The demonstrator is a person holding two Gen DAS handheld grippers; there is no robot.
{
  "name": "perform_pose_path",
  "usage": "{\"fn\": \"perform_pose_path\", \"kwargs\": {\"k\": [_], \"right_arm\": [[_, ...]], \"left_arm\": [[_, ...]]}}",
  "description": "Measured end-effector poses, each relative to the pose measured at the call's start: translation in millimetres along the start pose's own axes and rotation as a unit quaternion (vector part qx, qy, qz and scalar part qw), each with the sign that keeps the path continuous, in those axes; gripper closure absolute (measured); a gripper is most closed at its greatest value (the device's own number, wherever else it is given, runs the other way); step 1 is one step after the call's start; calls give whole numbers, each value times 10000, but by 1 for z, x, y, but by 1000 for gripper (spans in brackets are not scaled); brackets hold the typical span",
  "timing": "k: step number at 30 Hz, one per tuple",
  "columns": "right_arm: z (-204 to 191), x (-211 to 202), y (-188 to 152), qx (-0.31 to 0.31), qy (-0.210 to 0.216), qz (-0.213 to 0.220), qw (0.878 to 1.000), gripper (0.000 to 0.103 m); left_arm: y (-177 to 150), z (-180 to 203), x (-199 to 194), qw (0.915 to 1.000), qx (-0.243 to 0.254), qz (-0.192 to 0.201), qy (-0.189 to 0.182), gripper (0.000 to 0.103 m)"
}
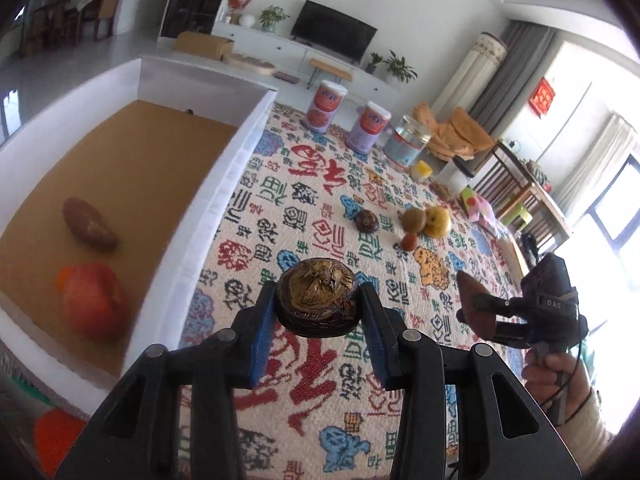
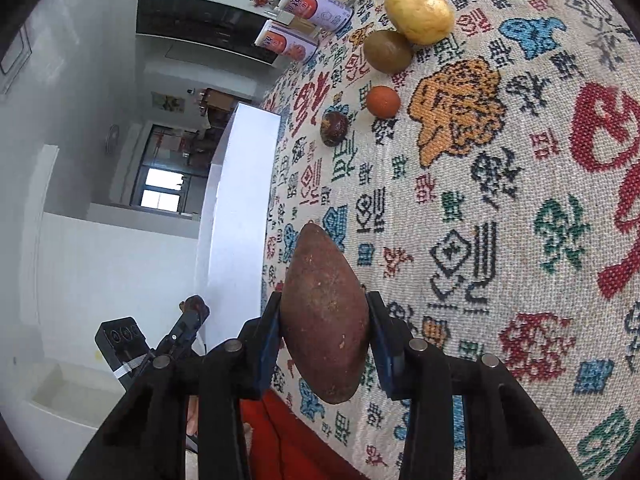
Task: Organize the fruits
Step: 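Carry the brown fruit and sweet potato toward the white box, then lower both fruits into the white box and open both tools, then withdraw both tools from the box back over the table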
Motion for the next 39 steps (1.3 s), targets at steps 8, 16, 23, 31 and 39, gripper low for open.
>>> {"fn": "perform_pose_path", "kwargs": {"k": [8, 16, 23, 31, 39], "right_arm": [[-201, 164, 4, -1972, 377, -642, 9775, 63], [-268, 333, -37, -3794, -1039, -911, 9148, 62], [-257, 345, -58, -4013, -1652, -887, 8966, 55], [-200, 216, -25, -4062, -2160, 369, 8871, 1], [-11, 51, 4, -3680, -4302, 814, 8203, 1]], "left_arm": [[49, -168, 2, 9780, -1102, -7, 1769, 62], [30, -213, 27, 9577, -1075, -238, 2660, 55], [25, -197, 15, 9534, -836, 104, 2896, 21], [11, -96, 8, 9754, -182, 509, 2136, 14], [-49, 54, 92, 9912, 781, -451, 964, 11]]}}
Point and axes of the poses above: each gripper's, at about its wrist camera, not at the fingertips, and x roughly the way its jaws point, z to its right, y to its top, the point moved 6 cm from there along x, roughly the way its jaws point, and after that the axes turned 4 degrees about y, right-handed, at the moved point
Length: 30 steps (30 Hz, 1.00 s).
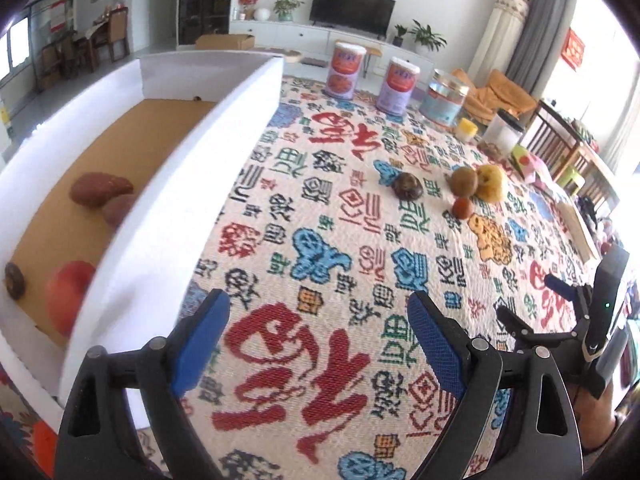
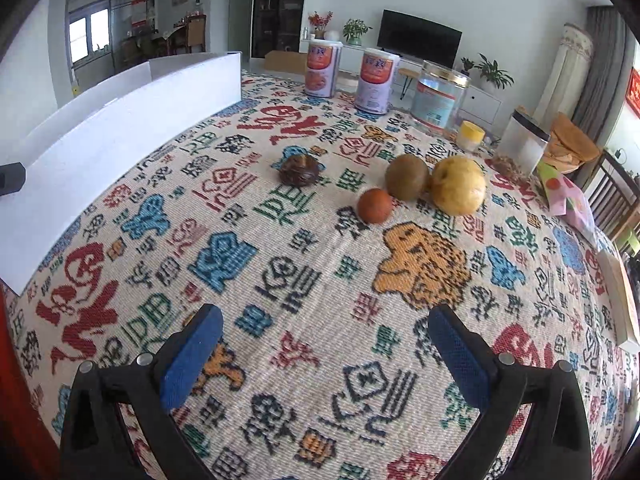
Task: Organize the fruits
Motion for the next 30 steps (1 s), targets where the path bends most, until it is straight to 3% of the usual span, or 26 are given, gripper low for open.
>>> {"fn": "perform_pose_path", "kwargs": {"k": [4, 9, 14, 17, 30], "right_arm": [[81, -2, -53, 380, -613, -225, 9971, 1], [129, -4, -71, 1119, -673, -205, 9912, 1], [131, 5, -71, 1502, -355, -296, 9876, 0], [133, 4, -75, 1684, -260, -290, 9849, 0], [129, 5, -74, 1673, -268, -296, 9851, 0]], "left_arm": [[-16, 67, 37, 9987, 402, -217, -242, 11], [-20, 105, 72, 9975, 601, -232, -288, 11], [-25, 116, 86, 9927, 1193, 76, 130, 10], [-24, 115, 88, 9928, 1192, 36, 126, 6], [-23, 116, 91, 9928, 1182, 22, 170, 3]]}}
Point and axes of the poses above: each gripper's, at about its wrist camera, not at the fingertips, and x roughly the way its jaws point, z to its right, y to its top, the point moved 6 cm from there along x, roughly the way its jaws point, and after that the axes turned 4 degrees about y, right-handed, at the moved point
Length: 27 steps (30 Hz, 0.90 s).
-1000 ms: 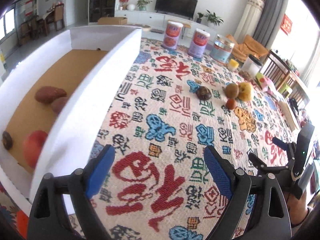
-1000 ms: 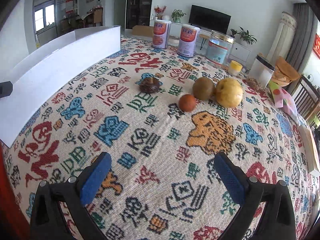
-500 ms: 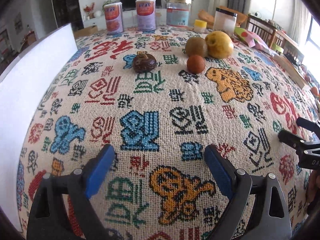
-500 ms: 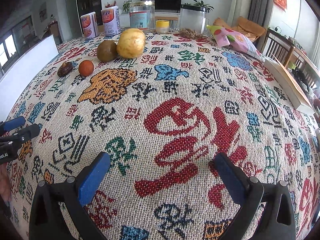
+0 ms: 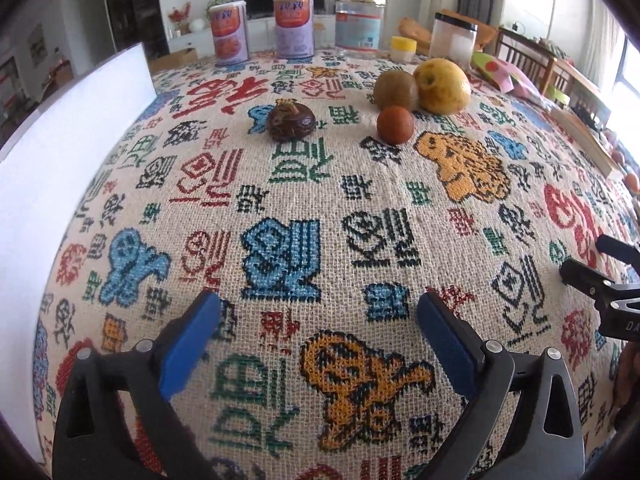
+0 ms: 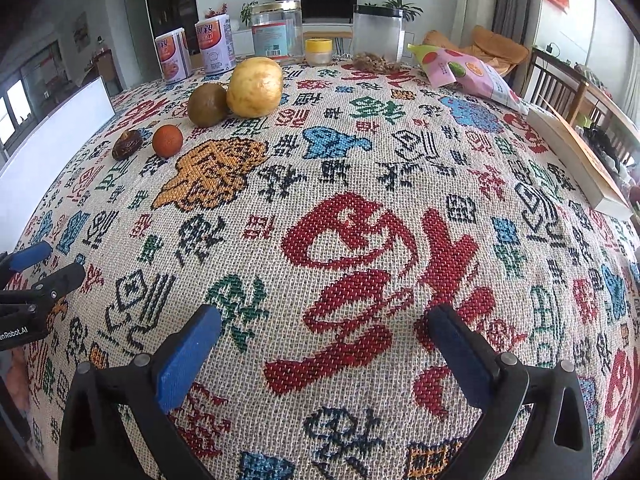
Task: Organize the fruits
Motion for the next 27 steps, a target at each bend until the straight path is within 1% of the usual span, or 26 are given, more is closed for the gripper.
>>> {"fn": "perform_pose_path", "kwargs": {"k": [27], "right_arm": [[2, 0, 1, 0, 8, 0, 10000, 0]], "left_arm": [[0, -2, 1, 10000, -8, -5, 13, 2]]}}
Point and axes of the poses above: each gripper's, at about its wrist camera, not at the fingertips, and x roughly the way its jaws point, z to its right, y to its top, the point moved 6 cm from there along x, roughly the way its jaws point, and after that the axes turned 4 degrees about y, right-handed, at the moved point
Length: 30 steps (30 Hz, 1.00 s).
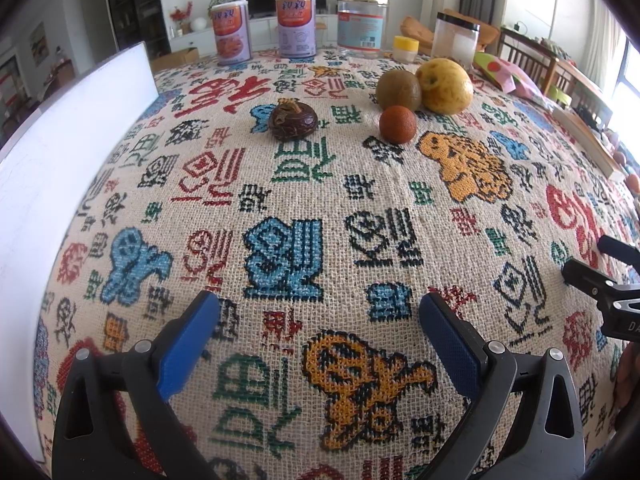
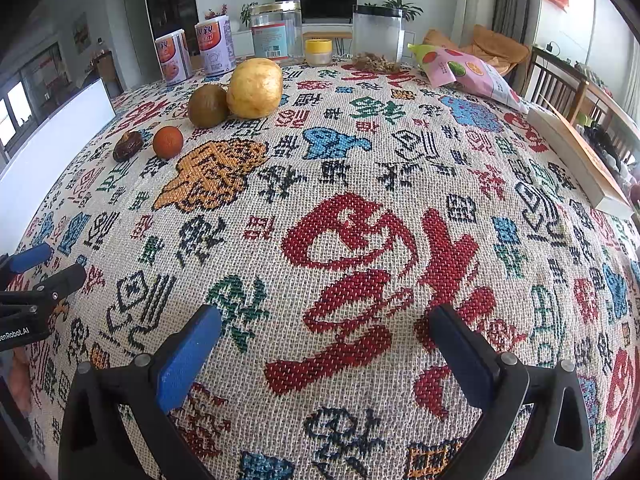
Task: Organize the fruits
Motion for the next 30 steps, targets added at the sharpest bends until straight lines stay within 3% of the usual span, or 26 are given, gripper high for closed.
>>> {"fn": "perform_pose_path", "kwargs": {"k": [18, 23, 26, 30], "right_arm": [[-1, 0, 0, 4, 7, 2, 10000, 0], [0, 0, 0, 11, 17, 6, 10000, 0], [-1, -1, 0, 32, 49, 20, 10000, 0], [-1, 0, 0, 38, 58, 24, 10000, 0]], "left_arm": [[0, 0, 0, 10000, -8, 2, -11, 2], [3, -1, -1, 9995, 76, -12, -298, 3], [15, -7, 1, 9982, -8, -62, -594, 3], [60, -24, 6, 9970, -409, 180, -630, 4]]}}
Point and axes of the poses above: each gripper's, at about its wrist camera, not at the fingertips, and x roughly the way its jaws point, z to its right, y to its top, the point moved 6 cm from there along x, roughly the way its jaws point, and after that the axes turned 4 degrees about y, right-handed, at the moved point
